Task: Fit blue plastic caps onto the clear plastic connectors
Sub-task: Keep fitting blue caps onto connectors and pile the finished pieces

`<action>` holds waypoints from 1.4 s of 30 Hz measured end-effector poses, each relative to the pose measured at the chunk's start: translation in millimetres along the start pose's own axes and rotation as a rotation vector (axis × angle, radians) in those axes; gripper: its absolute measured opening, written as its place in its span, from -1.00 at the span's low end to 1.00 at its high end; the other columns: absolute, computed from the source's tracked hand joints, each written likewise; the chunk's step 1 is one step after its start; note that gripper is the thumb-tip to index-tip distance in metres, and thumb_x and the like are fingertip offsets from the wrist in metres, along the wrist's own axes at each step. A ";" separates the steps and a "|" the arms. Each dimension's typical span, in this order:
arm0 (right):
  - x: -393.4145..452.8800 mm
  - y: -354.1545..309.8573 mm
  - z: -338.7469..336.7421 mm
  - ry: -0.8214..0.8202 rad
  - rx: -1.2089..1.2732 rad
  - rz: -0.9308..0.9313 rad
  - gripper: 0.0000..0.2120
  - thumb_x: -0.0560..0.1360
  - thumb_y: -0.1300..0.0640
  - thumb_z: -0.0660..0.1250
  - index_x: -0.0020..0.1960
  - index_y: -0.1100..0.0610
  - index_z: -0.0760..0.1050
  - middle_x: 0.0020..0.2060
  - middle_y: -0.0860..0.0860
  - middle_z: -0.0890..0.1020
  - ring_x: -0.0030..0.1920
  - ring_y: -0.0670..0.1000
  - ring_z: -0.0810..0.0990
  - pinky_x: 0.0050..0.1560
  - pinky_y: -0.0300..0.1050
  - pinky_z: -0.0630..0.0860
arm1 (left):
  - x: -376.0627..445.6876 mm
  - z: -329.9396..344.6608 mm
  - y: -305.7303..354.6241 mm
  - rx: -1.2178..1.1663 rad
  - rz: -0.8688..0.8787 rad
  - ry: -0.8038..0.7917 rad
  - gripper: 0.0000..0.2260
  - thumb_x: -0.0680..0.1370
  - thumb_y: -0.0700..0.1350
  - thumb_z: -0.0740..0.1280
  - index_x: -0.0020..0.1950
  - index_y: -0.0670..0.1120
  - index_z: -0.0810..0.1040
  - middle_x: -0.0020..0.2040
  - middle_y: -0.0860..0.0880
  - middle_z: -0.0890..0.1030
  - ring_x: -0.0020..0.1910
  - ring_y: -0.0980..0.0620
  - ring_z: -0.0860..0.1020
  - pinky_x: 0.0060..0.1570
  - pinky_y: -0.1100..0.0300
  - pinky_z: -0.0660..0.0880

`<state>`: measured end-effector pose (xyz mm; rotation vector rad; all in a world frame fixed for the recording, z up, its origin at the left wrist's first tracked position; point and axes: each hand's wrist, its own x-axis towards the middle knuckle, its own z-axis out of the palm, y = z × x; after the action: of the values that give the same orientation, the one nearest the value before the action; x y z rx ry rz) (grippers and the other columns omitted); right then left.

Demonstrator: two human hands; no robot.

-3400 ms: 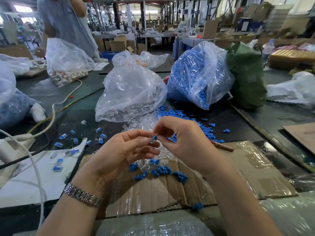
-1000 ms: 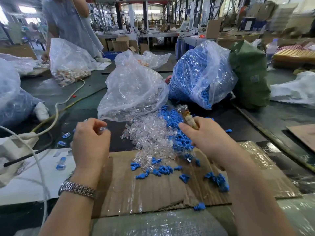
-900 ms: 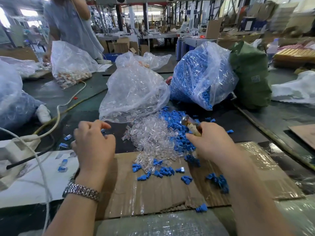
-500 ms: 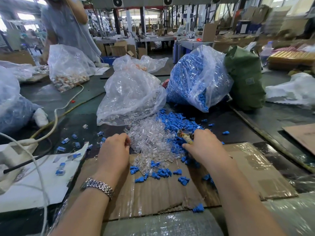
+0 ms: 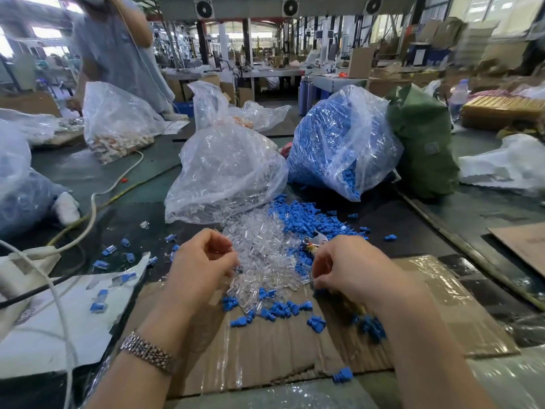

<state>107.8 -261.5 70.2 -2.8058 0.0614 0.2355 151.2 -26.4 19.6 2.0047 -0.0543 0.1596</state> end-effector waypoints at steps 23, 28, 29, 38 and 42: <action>9.2 -25.3 22.2 0.287 0.705 -0.457 -0.94 0.59 0.13 0.39 -0.05 0.01 0.58 -0.24 -0.10 0.65 -0.18 -0.12 0.61 -0.06 -0.18 0.56 | -10.3 2.9 18.6 -0.802 -0.220 -0.378 -0.82 0.37 -0.26 0.49 -0.04 -0.20 0.73 0.04 -0.32 0.69 -0.13 -0.12 0.71 -0.19 0.19 0.65; 11.0 -26.2 26.5 0.272 0.614 -0.461 -0.93 0.60 0.12 0.39 -0.06 0.00 0.56 -0.23 -0.12 0.64 -0.16 -0.15 0.59 -0.05 -0.24 0.51 | -14.0 5.1 21.0 -0.787 -0.194 -0.363 -0.73 0.26 -0.22 0.55 -0.05 -0.22 0.73 -0.06 -0.29 0.70 -0.13 -0.12 0.71 -0.17 0.20 0.64; 11.0 -26.1 27.1 0.276 0.595 -0.464 -0.93 0.60 0.12 0.39 -0.06 -0.01 0.56 -0.22 -0.12 0.64 -0.15 -0.14 0.59 -0.05 -0.23 0.52 | -14.2 5.1 21.2 -0.773 -0.188 -0.363 -0.71 0.26 -0.22 0.56 -0.04 -0.22 0.73 -0.05 -0.29 0.70 -0.12 -0.13 0.71 -0.16 0.20 0.64; 14.6 -10.8 16.2 0.365 0.478 -0.244 -0.72 0.52 -0.22 0.38 0.11 -0.09 0.48 -0.08 -0.17 0.59 -0.06 -0.17 0.57 -0.07 -0.23 0.49 | -10.3 2.5 15.6 -0.781 -0.163 -0.373 -0.77 0.33 -0.25 0.54 -0.02 -0.20 0.73 0.03 -0.33 0.69 -0.05 -0.17 0.71 -0.10 0.18 0.63; 17.2 14.0 10.9 0.193 -0.011 0.229 -0.39 0.44 -0.36 0.39 0.23 0.08 0.40 0.20 0.07 0.46 0.28 0.16 0.43 0.23 0.13 0.45 | -8.0 1.8 11.7 -0.815 -0.170 -0.353 -0.78 0.40 -0.31 0.49 0.03 -0.22 0.73 0.06 -0.33 0.68 -0.05 -0.16 0.71 -0.11 0.19 0.63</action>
<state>122.0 -271.5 52.6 -2.8223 0.4279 0.0170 142.1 -33.3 28.2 1.1935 -0.1472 -0.2902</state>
